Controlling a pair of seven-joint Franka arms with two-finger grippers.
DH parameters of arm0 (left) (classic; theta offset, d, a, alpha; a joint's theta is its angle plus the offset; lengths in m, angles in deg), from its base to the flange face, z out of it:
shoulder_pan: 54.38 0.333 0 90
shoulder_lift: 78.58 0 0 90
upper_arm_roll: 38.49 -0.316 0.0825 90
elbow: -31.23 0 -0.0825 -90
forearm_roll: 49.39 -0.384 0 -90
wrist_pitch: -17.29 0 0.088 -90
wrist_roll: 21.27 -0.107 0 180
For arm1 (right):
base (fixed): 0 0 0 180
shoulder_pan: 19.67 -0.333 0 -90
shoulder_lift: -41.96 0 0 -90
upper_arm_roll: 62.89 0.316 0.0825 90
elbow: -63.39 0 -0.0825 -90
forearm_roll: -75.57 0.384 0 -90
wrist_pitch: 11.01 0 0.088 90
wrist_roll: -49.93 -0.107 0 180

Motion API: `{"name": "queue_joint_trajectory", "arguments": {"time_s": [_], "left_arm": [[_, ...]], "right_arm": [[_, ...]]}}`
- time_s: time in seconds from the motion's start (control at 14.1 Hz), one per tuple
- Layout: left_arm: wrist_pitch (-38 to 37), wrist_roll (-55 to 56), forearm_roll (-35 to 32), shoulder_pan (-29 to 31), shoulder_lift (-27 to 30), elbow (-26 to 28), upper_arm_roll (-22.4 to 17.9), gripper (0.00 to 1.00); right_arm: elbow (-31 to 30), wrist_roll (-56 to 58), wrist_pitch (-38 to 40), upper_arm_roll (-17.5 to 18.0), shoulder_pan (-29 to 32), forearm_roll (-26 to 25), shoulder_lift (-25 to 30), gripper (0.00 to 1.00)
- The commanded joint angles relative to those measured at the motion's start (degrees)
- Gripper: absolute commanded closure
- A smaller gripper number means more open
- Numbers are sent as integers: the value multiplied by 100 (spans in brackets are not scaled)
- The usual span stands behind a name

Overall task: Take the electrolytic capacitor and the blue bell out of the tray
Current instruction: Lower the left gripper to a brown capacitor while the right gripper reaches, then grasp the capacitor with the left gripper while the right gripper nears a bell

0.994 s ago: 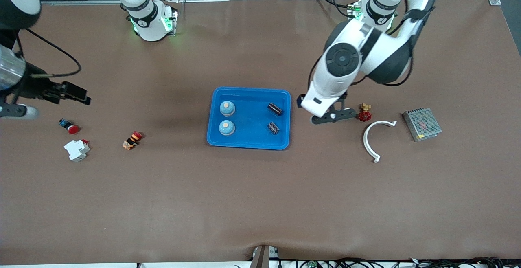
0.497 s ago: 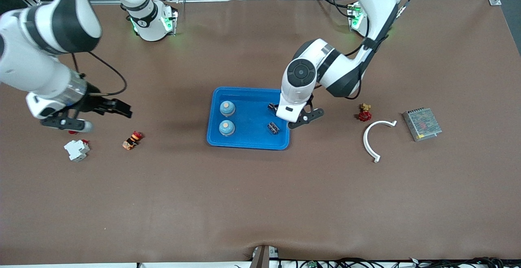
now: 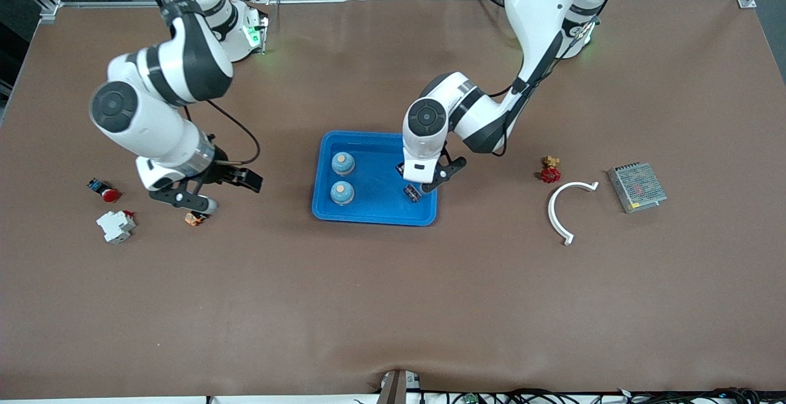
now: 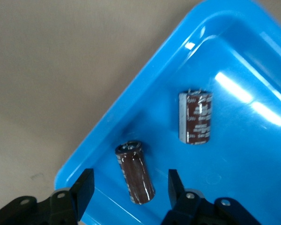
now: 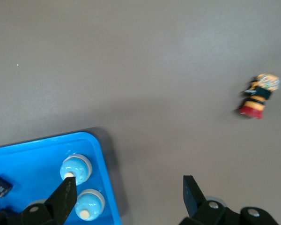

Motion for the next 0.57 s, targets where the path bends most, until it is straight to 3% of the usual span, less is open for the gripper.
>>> {"name": "queue_joint_trajectory", "arguments": {"time_s": [0.0, 0.5], "left_arm": [[62, 265, 9, -137, -137, -55, -56, 32], [88, 467, -53, -207, -357, -64, -56, 49]], "right_arm": [[-28, -776, -387, -52, -362, -92, -304, 0], [-309, -1770, -1495, -43, -1066, -225, -955, 0]]}}
